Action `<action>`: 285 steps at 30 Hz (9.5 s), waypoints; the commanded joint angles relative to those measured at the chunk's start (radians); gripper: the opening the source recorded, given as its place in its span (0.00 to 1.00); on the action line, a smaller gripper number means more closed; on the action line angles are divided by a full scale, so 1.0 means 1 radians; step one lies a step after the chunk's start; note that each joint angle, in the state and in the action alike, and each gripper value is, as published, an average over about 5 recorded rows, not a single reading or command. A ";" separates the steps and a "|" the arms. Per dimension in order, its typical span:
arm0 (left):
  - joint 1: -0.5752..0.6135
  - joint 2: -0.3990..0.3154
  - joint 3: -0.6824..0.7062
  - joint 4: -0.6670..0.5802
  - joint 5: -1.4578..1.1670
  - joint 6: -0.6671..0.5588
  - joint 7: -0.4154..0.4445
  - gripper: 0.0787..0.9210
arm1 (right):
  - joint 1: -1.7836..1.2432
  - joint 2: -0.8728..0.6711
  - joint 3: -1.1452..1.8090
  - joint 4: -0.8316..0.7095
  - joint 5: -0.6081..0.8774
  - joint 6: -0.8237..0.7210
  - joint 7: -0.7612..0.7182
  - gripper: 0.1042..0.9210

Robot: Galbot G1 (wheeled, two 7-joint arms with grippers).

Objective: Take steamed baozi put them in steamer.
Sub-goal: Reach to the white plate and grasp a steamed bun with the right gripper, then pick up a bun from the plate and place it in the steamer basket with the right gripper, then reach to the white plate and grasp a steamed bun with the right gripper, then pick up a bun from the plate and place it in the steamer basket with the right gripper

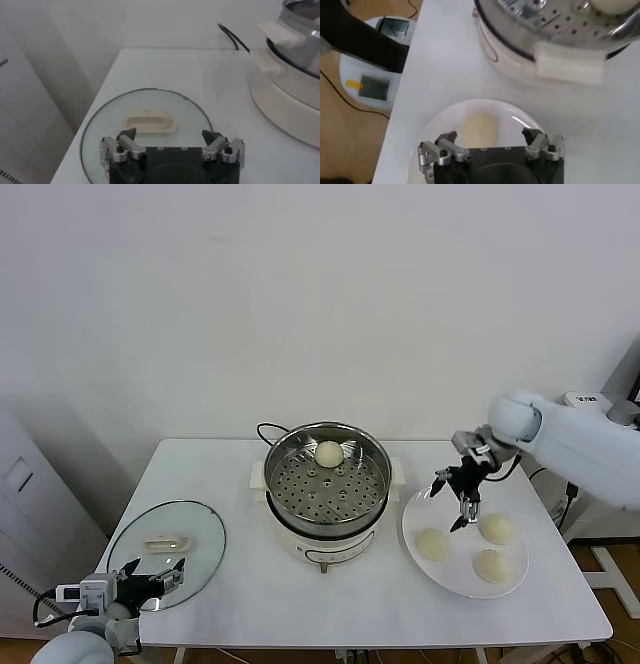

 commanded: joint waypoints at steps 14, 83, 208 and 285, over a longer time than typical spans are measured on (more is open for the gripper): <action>0.010 -0.012 0.000 -0.004 0.006 0.001 -0.002 0.88 | -0.225 0.065 0.168 -0.069 -0.199 -0.025 0.069 0.88; -0.002 0.000 0.011 -0.014 0.001 0.002 -0.005 0.88 | 0.262 0.497 -0.097 -0.057 0.460 -0.297 0.233 0.48; 0.020 0.005 -0.007 -0.031 -0.005 -0.001 -0.012 0.88 | -0.438 -0.166 0.416 -0.002 -0.366 0.061 0.018 0.76; 0.019 -0.003 0.002 -0.033 -0.003 -0.008 -0.015 0.88 | 0.038 0.485 0.184 0.090 -0.496 0.925 -0.116 0.47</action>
